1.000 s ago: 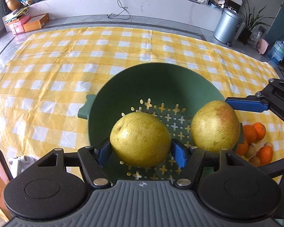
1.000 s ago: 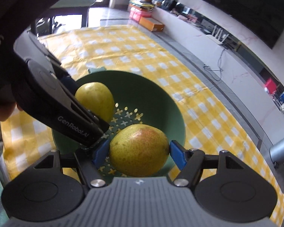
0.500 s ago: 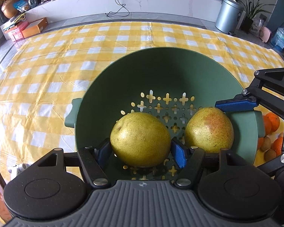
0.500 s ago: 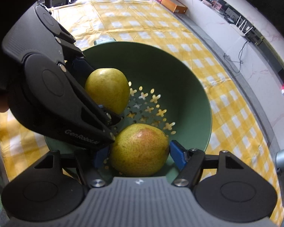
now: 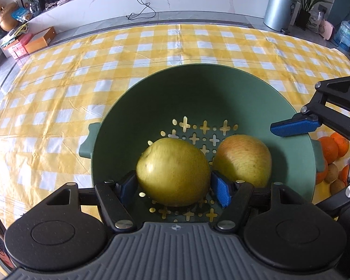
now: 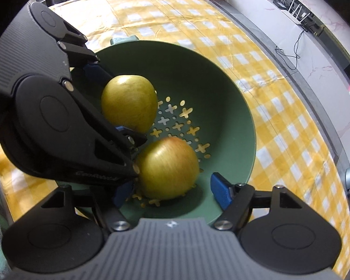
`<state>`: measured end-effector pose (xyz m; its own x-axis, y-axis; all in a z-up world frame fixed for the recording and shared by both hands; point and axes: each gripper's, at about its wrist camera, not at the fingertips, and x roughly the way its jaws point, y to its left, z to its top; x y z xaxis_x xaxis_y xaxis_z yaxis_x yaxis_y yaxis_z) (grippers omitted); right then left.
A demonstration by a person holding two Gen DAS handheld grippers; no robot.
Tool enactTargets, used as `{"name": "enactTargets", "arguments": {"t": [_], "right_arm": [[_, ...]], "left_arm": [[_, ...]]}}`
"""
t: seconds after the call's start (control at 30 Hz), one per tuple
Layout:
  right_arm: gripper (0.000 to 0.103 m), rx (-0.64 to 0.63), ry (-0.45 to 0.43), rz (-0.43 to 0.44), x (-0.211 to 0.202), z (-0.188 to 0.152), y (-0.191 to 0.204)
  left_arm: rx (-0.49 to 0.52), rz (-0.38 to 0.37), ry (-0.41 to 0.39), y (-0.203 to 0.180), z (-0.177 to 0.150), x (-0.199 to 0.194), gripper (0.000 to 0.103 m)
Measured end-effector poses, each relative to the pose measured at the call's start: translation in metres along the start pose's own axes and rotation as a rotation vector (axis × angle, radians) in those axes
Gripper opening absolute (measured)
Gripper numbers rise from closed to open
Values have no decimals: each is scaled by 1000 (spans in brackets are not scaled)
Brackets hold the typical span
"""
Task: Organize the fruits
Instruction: 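Lift both open tools out of the colander back toward the fruit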
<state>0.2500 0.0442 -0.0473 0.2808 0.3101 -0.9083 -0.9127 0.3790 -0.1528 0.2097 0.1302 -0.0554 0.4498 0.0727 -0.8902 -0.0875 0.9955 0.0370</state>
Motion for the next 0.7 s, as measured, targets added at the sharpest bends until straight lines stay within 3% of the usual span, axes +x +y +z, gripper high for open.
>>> {"name": "enactTargets", "arguments": {"t": [0.2, 0.5, 0.7], "right_arm": [[80, 28, -45, -18, -13, -1, -6], [80, 64, -90, -71, -39, -7, -5], [80, 149, -130, -128, -67, -33, -5]], "left_arm": [[2, 47, -45, -1, 2, -9, 84], [-12, 46, -110, -8, -1, -42, 84], [4, 6, -173, -26, -12, -73, 84]]}}
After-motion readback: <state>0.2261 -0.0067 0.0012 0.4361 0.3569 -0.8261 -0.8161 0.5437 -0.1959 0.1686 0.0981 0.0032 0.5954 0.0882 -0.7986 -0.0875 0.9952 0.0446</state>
